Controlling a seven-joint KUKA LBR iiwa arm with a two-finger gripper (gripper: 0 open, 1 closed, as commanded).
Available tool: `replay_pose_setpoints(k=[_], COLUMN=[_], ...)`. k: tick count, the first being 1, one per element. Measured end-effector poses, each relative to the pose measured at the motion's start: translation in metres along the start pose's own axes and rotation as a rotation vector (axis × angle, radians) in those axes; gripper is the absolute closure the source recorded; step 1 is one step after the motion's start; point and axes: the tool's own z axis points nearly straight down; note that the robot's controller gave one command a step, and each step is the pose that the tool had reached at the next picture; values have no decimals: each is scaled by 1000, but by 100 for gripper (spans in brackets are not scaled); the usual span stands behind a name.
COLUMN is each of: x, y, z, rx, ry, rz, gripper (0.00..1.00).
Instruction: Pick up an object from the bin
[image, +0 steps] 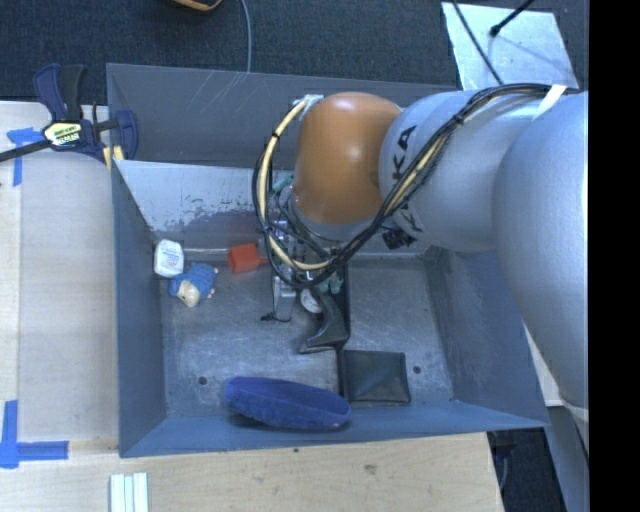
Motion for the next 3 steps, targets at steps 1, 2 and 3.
replay_pose_setpoints(k=[1,2,3], x=[-10,-12,5], y=[79,75,62], z=[36,35,-61], rx=[-2,2,-1], ry=[-8,-10,-18], rz=[-300,-295,-297], gripper=[0,100,100])
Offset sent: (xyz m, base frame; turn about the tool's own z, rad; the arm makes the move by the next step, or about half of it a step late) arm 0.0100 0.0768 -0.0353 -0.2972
